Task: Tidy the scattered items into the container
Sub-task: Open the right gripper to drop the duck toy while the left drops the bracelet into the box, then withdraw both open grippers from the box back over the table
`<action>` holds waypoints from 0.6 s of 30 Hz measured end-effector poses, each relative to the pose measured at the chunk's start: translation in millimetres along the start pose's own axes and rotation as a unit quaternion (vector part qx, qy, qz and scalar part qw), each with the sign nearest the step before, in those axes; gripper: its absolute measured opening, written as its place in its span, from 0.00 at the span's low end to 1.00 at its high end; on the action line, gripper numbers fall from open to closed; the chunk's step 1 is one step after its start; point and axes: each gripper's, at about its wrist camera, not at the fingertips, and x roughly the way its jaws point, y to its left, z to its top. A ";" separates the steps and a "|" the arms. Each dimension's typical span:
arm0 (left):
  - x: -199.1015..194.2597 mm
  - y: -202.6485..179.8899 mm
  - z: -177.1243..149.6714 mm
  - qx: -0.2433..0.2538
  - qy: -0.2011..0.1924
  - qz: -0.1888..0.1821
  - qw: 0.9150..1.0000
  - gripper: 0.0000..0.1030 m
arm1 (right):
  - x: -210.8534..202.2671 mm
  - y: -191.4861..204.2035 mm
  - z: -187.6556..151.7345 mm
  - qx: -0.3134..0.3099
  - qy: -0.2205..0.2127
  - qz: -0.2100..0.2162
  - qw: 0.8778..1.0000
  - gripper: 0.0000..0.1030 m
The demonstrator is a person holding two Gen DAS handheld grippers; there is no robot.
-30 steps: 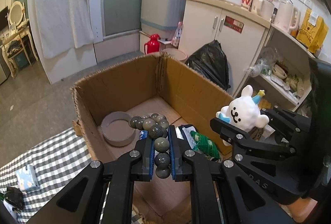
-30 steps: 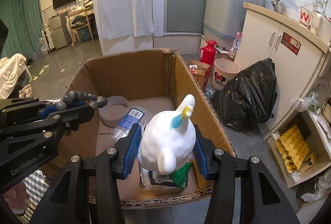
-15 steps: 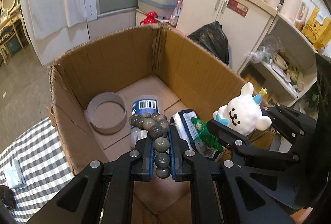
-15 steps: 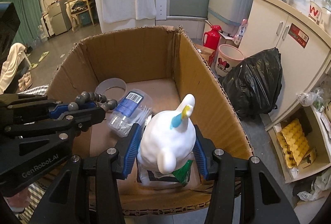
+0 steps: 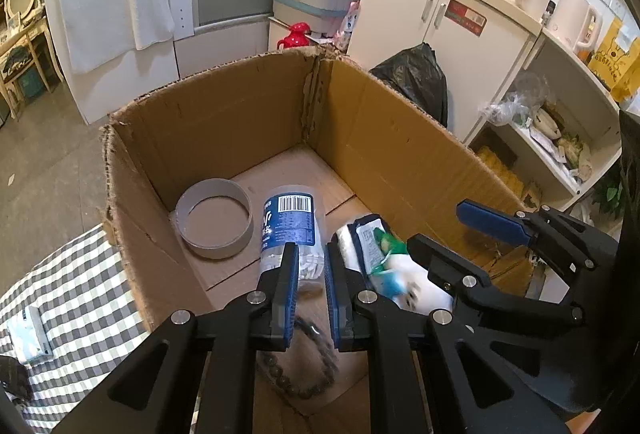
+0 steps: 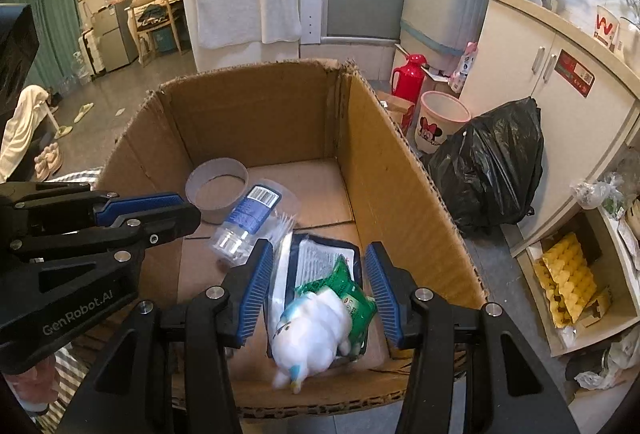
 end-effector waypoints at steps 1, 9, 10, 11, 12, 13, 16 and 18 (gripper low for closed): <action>-2.3 1.2 0.6 -0.001 -0.002 0.000 1.000 0.13 | -1.5 1.1 1.1 0.000 -0.003 0.000 1.000 0.47; -29.1 14.1 4.2 -0.013 -0.029 0.004 0.999 0.13 | -26.4 13.0 12.3 0.006 -0.052 0.003 0.999 0.47; -32.8 15.7 4.7 -0.015 -0.033 0.004 0.999 0.13 | -29.8 14.9 14.8 0.007 -0.059 0.004 0.998 0.47; -37.0 17.6 4.8 -0.017 -0.037 0.004 0.999 0.13 | -34.3 17.4 17.1 0.008 -0.067 0.006 0.998 0.47; -41.3 19.3 5.1 -0.018 -0.041 0.005 0.999 0.13 | -37.5 19.6 18.9 0.009 -0.073 0.006 0.997 0.48; -45.5 20.8 5.6 -0.019 -0.046 0.006 0.999 0.13 | -41.5 22.3 21.0 0.010 -0.080 0.008 0.997 0.49; -61.6 26.9 6.0 -0.024 -0.063 0.011 0.998 0.13 | -51.1 31.1 26.1 0.008 -0.096 0.014 0.995 0.50; -71.4 31.7 5.1 -0.026 -0.072 0.018 0.997 0.13 | -57.8 37.7 29.2 0.007 -0.106 0.017 0.994 0.50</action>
